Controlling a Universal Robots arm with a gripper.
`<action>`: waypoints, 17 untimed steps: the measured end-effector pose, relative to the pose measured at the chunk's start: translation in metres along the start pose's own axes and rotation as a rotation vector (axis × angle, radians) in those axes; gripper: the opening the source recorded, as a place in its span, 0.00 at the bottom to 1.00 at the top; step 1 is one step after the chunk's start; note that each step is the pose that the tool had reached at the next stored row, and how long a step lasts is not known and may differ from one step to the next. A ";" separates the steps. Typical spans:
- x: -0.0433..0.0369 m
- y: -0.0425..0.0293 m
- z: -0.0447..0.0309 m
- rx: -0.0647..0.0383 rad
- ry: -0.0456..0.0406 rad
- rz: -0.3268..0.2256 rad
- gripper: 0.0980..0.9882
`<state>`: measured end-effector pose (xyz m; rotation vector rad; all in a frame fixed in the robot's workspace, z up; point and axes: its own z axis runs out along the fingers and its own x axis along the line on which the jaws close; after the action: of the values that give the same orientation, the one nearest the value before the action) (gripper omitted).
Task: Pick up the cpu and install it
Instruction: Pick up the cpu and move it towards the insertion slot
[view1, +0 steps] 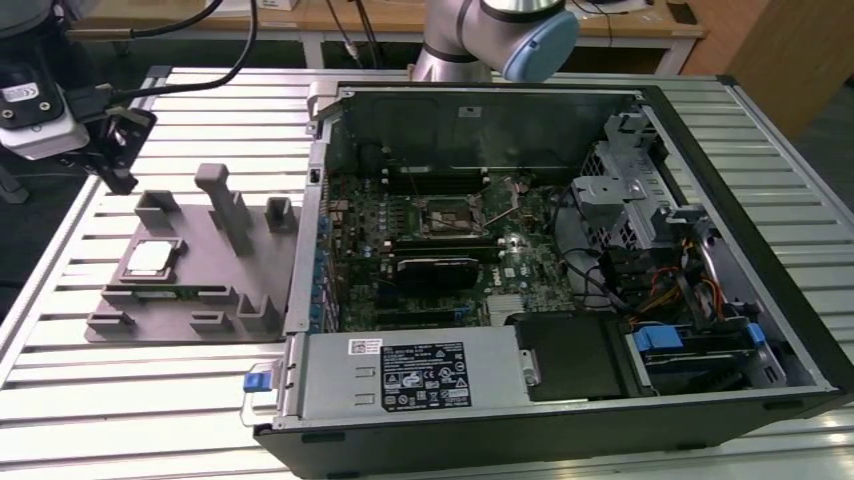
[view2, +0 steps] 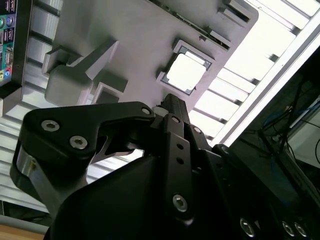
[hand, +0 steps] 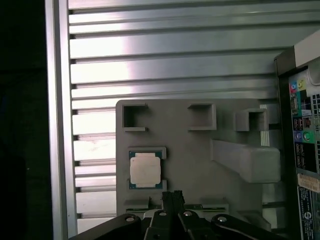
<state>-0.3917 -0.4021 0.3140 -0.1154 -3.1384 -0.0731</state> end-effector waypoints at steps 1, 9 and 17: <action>0.0001 -0.0001 0.0009 0.000 -0.0049 0.000 0.01; 0.0006 -0.0008 0.0074 -0.002 -0.0304 -0.001 0.01; 0.0046 -0.0022 0.0172 -0.003 -0.0415 -0.002 0.01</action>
<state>-0.3964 -0.4031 0.2967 -0.1154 -3.1799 -0.0770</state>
